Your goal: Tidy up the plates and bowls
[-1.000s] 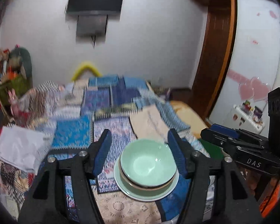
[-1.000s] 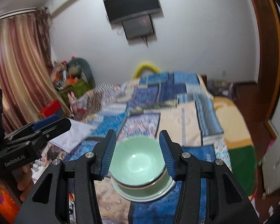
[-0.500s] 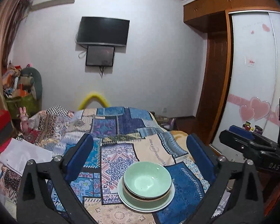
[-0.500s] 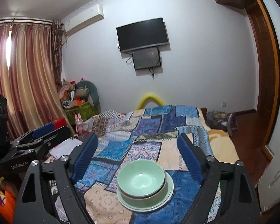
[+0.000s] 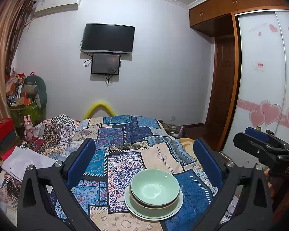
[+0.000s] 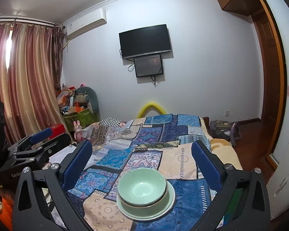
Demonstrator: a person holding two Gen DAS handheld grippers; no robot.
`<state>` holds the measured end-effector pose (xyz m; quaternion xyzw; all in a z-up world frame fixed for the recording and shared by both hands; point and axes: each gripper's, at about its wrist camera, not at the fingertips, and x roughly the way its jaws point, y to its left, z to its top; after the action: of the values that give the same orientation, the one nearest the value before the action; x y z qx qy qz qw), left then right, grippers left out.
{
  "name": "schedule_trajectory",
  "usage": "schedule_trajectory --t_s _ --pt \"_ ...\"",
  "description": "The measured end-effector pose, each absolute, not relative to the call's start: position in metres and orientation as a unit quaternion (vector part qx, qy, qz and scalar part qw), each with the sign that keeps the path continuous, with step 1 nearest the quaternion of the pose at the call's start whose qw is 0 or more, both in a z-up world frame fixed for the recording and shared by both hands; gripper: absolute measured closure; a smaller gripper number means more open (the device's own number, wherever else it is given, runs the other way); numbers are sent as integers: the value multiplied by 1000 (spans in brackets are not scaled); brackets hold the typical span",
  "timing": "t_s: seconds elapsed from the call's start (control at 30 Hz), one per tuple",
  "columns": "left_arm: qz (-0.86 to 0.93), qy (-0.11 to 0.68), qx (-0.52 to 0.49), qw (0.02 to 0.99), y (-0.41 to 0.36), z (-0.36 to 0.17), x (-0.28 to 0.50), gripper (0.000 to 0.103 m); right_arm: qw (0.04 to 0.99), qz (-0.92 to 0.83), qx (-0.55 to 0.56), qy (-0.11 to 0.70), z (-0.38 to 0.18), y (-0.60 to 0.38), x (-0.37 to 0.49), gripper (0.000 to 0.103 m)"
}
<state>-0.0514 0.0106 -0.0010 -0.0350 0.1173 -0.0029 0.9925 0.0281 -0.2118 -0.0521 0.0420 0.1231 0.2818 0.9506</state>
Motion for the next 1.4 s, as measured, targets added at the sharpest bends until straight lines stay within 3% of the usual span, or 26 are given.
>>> schedule_trajectory --t_s 1.4 --pt "-18 131 -35 991 10 -13 -45 0 947 291 40 129 -53 -213 29 0"
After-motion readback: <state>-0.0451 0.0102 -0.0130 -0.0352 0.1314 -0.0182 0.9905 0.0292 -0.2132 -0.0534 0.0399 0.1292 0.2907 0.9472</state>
